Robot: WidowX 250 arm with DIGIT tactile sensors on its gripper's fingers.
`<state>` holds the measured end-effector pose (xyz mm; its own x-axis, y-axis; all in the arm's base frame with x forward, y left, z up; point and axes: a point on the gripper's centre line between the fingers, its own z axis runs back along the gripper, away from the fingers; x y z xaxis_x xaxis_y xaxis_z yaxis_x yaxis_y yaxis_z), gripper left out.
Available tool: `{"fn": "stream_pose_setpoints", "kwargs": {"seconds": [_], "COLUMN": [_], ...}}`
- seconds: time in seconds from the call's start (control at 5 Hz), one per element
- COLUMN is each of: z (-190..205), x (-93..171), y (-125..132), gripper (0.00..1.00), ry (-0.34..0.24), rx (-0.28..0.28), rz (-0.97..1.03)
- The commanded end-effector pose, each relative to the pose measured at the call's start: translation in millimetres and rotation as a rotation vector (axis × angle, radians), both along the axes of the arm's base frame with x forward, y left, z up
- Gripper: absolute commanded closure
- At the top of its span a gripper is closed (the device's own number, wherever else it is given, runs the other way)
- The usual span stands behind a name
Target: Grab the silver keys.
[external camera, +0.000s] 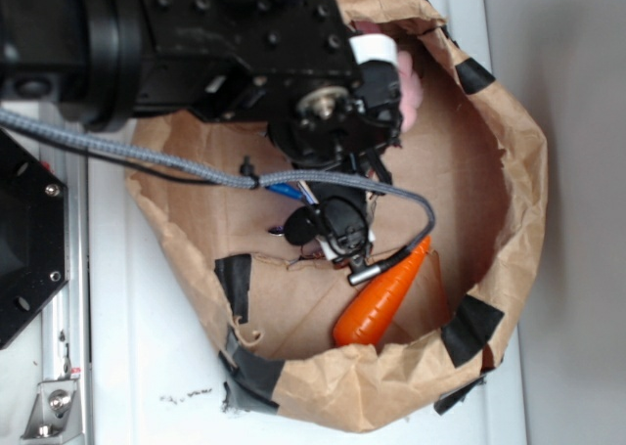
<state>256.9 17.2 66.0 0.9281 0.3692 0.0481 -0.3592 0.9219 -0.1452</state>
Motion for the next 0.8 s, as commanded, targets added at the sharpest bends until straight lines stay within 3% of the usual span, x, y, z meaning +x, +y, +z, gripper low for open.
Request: {"fn": "stream_pose_setpoints", "kwargs": {"seconds": [0.0, 0.6], "z": [-14.4, -20.4], "x": [-5.0, -4.7], "y": [-11.4, -17.2], "gripper": [0.00, 0.00], "ry": [-0.067, -0.047], "rx": [0.034, 0.045], "rz": [-0.042, -0.038]}}
